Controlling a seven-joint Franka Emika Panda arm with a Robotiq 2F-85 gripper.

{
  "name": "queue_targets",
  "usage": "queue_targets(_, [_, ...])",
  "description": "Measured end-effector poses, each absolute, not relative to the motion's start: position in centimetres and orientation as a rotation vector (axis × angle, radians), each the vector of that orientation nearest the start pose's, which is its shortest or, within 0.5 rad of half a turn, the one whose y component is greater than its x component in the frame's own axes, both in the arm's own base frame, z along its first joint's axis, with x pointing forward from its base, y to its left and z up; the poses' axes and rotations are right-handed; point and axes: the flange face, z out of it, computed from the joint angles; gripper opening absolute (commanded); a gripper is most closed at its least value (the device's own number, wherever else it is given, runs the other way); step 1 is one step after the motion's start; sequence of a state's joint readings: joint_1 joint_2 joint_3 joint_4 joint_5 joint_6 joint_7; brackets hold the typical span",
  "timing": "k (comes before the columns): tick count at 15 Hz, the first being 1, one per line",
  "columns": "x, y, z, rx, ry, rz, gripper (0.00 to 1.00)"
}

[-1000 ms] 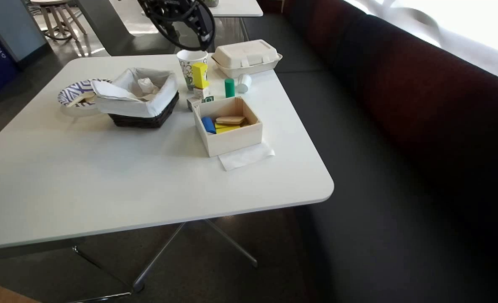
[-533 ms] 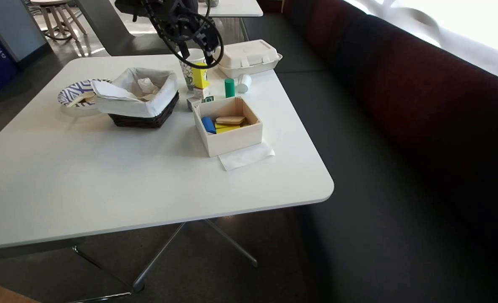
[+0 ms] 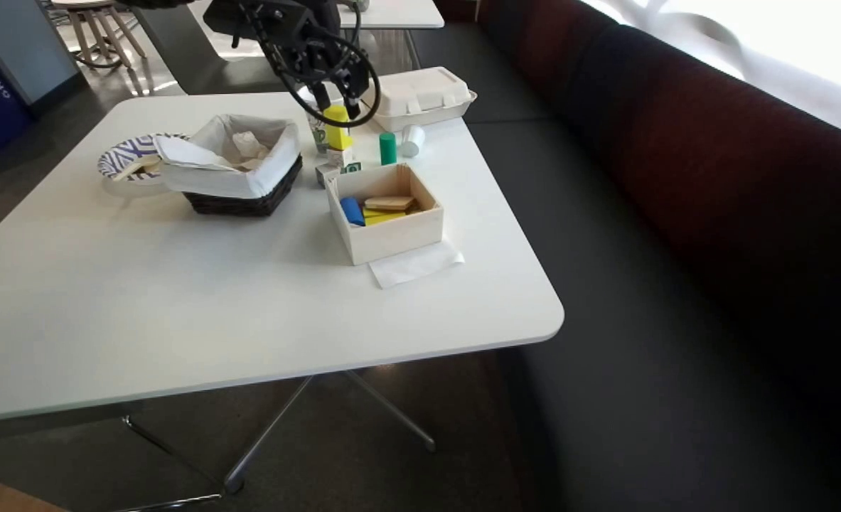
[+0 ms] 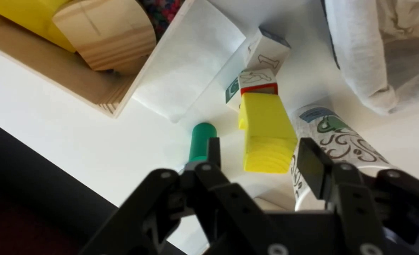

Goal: Put the yellow object on top of the green object and put the cube on top of the yellow object

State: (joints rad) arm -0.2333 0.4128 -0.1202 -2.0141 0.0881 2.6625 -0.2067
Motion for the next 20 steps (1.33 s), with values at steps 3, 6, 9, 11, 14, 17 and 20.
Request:
queue_targets(3, [58.8, -21.6, 27.0, -3.164, 0.342, -0.365, 0.59])
queue_targets(6, [58.8, -21.6, 26.9, -3.16, 0.359, -0.363, 0.56])
queue_targets(9, [58.9, -21.5, 26.6, -3.155, 0.372, -0.359, 0.54])
queue_targets(11, [58.9, -21.4, 26.5, -3.15, 0.383, -0.356, 0.29])
queue_targets(14, [59.1, -21.3, 26.5, -3.136, 0.401, -0.363, 0.09])
queue_targets(17, [59.6, -21.4, 27.2, -3.131, 0.419, -0.39, 0.09])
queue_targets(20, [60.4, -21.5, 29.4, -3.118, 0.46, -0.454, 0.09])
